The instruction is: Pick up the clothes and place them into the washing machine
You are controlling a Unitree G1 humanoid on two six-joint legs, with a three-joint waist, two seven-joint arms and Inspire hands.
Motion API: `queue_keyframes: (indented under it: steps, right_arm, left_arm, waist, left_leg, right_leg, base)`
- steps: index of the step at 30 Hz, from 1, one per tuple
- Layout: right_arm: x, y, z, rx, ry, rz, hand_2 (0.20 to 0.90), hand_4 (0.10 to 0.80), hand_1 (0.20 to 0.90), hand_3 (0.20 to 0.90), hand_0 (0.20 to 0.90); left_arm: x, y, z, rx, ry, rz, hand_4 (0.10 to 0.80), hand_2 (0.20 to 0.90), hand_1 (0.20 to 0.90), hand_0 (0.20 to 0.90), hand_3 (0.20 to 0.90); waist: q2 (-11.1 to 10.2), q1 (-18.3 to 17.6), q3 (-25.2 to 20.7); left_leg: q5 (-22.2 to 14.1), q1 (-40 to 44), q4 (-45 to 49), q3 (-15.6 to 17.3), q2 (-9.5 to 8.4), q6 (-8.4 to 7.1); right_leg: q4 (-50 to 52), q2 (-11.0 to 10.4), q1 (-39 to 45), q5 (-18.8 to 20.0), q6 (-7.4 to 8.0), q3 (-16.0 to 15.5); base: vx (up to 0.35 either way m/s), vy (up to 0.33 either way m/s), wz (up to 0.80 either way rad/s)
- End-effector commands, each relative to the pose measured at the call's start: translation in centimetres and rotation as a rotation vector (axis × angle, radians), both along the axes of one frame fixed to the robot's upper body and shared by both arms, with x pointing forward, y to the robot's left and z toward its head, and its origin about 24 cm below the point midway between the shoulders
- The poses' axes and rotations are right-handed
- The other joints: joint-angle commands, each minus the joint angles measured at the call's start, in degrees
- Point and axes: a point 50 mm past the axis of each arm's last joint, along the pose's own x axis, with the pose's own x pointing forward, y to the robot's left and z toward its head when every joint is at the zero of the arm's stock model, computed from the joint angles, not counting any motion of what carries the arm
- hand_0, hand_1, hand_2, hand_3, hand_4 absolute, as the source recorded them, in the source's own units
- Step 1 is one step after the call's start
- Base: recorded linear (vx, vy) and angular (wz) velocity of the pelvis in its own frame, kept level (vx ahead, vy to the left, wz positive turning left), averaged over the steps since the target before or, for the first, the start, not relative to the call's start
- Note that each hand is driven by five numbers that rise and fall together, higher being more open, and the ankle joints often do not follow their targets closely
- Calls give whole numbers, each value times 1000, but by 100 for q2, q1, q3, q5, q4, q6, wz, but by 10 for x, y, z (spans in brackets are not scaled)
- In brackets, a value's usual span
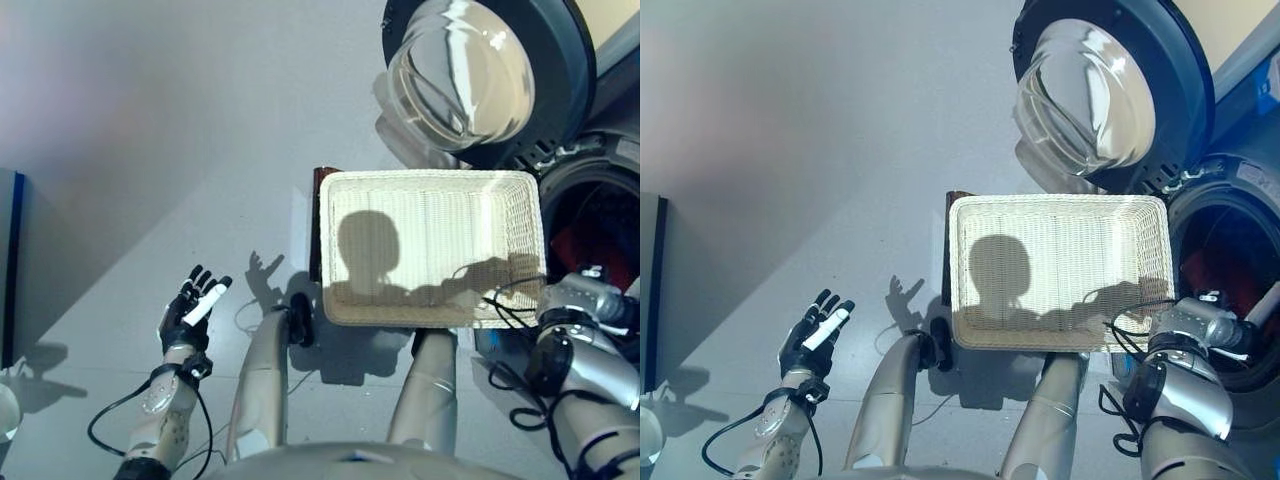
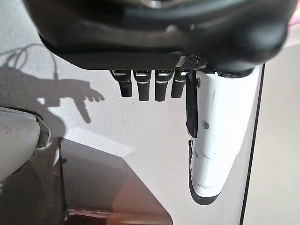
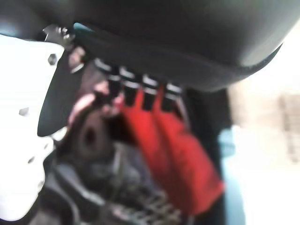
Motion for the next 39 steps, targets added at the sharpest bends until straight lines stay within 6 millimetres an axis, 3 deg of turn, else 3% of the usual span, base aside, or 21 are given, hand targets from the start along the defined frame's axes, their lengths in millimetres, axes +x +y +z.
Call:
queue_keyframes:
  steps: [1,9,20,23,34,39]
  right_arm:
    - [-4,-13,12,-177,62,59,900,800,900,900,900]
    - [8,17,-15,-276,207,359,900,800,900,900,900]
    - [3,50,-51,-418,451,705,900,800,900,900,900]
    - [-3,68,-68,-435,484,808,900,800,900,900,900]
    - [-39,119,-119,-476,675,1153,900,800,900,900,900]
    - [-58,131,-134,-488,752,1258,900,800,900,900,900]
  left_arm:
    - [-1,18,16,39,-109,55,800,900,900,900,900]
    - [0,24,19,71,-126,43,800,900,900,900,900]
    - [2,32,15,124,-102,63,800,900,900,900,900]
    - [2,28,10,129,-83,52,800,900,900,900,900]
    - [0,19,-13,145,30,42,800,900,900,900,900]
    - [-2,14,-20,163,61,20,800,900,900,900,900]
  waist:
    - [-57,67,-86]
    - [-366,68,-73]
    - [-687,37,-132]
    - [-802,10,-165]
    - [-959,-58,-326]
    - [-966,-71,-475]
  left_leg:
    - [828,212,-1143,-426,129,-682]
    - [990,652,-1625,-492,15,-682]
    - [1263,1399,-2390,-543,-31,-721]
    - [1477,1803,-2831,-541,-3,-735]
    - [1881,3141,-3851,-566,260,-865]
    - [2011,3719,-4284,-490,397,-941]
  right_leg:
    - [-319,-83,380,142,-247,-84]
    - [-1090,-134,1068,517,-191,-396]
    - [-2037,-121,1976,966,-129,-809]
    - [-2397,-73,2360,1153,-106,-977]
    - [-2902,158,3426,1197,-71,-1270]
    - [-3091,293,3820,1193,-62,-1377]
  base:
    - [16,-8,4]
    - [36,-27,12]
    - [61,-33,2]
    - [87,-45,-4]
    - [102,-40,-2]
    - [109,-41,-5]
